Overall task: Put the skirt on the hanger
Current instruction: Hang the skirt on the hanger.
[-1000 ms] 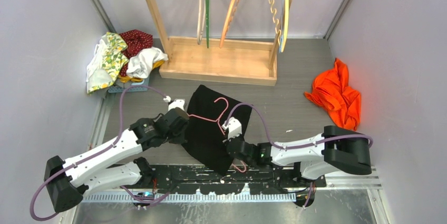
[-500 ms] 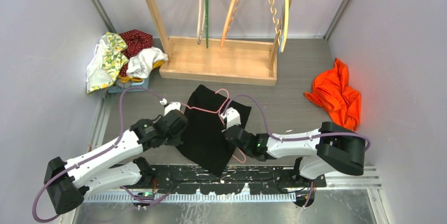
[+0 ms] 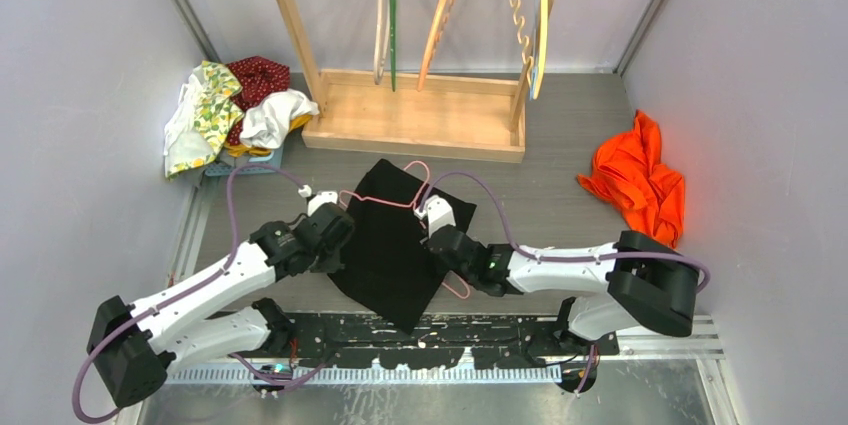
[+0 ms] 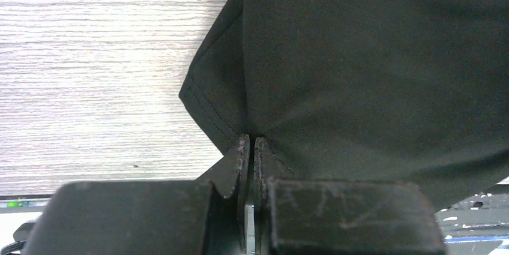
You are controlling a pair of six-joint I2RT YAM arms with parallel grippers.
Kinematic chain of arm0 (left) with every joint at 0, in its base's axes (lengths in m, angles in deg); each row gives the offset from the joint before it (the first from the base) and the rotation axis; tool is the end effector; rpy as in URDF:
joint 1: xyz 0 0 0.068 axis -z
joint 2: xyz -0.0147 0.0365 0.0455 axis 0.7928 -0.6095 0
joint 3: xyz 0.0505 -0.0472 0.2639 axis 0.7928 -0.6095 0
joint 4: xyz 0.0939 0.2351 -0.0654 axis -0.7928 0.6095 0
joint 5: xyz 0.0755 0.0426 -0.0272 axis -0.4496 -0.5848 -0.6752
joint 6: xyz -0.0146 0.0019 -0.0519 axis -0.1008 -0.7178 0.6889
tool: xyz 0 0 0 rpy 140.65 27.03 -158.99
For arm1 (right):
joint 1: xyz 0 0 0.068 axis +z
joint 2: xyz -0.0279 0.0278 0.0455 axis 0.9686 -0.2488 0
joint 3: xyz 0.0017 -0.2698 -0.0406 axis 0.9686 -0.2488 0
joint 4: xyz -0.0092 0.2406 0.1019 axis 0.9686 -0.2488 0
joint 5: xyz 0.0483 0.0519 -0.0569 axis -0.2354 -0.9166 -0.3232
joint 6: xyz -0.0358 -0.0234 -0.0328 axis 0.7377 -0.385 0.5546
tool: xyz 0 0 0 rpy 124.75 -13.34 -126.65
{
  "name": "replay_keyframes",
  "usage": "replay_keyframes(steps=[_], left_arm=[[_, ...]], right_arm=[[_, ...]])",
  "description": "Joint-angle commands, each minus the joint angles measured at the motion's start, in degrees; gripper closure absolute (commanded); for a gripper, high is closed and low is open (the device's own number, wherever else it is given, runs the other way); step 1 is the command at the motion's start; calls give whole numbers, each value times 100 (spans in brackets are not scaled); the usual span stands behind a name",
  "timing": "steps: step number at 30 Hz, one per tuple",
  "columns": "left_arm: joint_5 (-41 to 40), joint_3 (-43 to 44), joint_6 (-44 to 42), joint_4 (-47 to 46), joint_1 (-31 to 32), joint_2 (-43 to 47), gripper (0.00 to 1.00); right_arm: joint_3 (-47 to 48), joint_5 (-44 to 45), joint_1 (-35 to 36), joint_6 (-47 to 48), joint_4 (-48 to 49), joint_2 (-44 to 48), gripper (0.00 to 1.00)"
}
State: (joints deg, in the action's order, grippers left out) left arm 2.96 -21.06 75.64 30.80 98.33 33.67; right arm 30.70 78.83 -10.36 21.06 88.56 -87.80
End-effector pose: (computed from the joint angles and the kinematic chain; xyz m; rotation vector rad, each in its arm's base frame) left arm 0.1224 -0.1104 0.2205 -0.0876 2.6232 -0.1153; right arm 0.1232 0.2319 0.1664 -0.6751 2.1028 0.3245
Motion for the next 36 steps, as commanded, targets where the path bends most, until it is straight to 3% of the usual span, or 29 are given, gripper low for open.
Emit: replay_keyframes(steps=[1, 9, 17, 26, 36], left_arm=[[-85, -22, -139, -192, -121, -31, 100], [-164, 38, -171, -204, -168, -175, 100], [-115, 446, -317, -370, -181, -291, 83], [-152, 974, -481, -252, -173, -16, 82], [-90, 1467, -545, -455, -175, -53, 81]], right_arm=[[373, 25, -20, 417, -208, 391, 99], [572, 187, -22, 985, -440, 1038, 99], [422, 164, -24, 1318, 119, 1923, 99], [282, 147, -24, 1443, 582, 2378, 99], [485, 126, -20, 1643, 178, 3237, 99]])
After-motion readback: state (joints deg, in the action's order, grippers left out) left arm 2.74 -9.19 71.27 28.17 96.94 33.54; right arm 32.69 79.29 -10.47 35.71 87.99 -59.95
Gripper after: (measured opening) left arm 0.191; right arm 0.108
